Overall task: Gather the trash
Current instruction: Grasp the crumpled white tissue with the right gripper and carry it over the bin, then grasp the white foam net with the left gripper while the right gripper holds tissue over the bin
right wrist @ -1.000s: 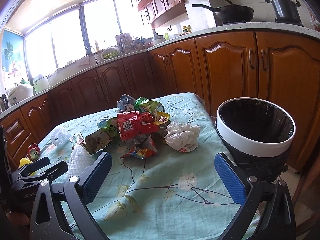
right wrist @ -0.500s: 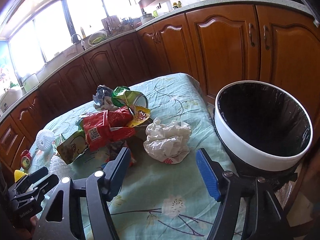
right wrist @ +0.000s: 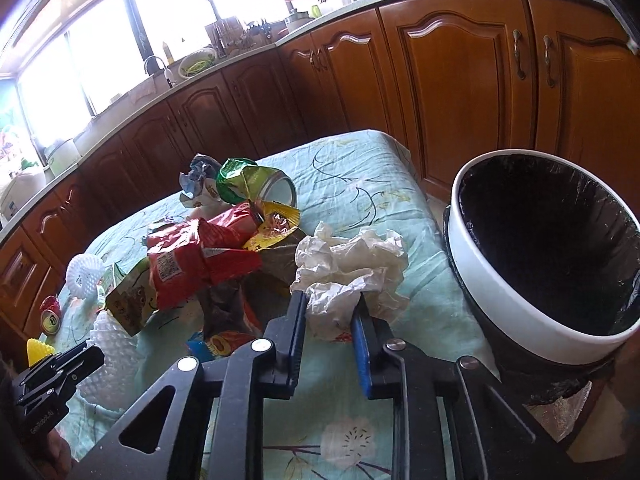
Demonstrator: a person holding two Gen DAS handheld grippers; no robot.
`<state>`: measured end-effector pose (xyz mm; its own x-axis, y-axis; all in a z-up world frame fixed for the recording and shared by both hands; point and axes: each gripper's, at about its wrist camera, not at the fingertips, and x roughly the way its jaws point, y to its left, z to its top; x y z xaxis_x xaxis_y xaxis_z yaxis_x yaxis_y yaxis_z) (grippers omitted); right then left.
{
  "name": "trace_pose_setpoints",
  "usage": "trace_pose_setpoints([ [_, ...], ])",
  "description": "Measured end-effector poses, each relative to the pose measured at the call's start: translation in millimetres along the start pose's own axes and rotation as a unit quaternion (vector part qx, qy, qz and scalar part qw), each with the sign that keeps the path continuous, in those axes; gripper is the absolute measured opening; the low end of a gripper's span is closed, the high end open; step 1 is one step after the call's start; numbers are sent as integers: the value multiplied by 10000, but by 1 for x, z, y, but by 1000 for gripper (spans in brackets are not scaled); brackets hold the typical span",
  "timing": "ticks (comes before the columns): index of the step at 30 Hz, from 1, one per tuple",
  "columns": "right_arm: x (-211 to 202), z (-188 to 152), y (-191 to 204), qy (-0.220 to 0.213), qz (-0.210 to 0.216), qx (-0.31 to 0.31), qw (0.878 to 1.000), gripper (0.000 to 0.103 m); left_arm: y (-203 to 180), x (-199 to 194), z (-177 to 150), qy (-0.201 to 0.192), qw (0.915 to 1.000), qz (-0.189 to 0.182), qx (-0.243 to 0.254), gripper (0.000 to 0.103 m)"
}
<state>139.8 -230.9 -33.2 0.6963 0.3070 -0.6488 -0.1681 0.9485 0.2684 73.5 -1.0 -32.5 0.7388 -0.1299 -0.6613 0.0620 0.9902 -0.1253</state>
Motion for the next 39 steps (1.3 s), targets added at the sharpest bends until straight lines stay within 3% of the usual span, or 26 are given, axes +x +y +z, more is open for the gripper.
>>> trace_pose_setpoints([
  [9, -49, -9, -9, -296, 144, 84, 9994, 22, -25, -35, 12, -432, 9975, -535, 174, 21],
  [15, -70, -7, -28, -468, 17, 195, 9987, 22, -52, -41, 23, -502, 9942, -867, 378, 20],
  [37, -82, 26, -123, -365, -621, 623, 9955, 22, -181, 29, 83, -247, 9795, -1678, 1087, 20],
  [39, -79, 30, -130, -316, -650, 644, 9953, 22, -191, 38, 90, -158, 9783, -1756, 1086, 15],
])
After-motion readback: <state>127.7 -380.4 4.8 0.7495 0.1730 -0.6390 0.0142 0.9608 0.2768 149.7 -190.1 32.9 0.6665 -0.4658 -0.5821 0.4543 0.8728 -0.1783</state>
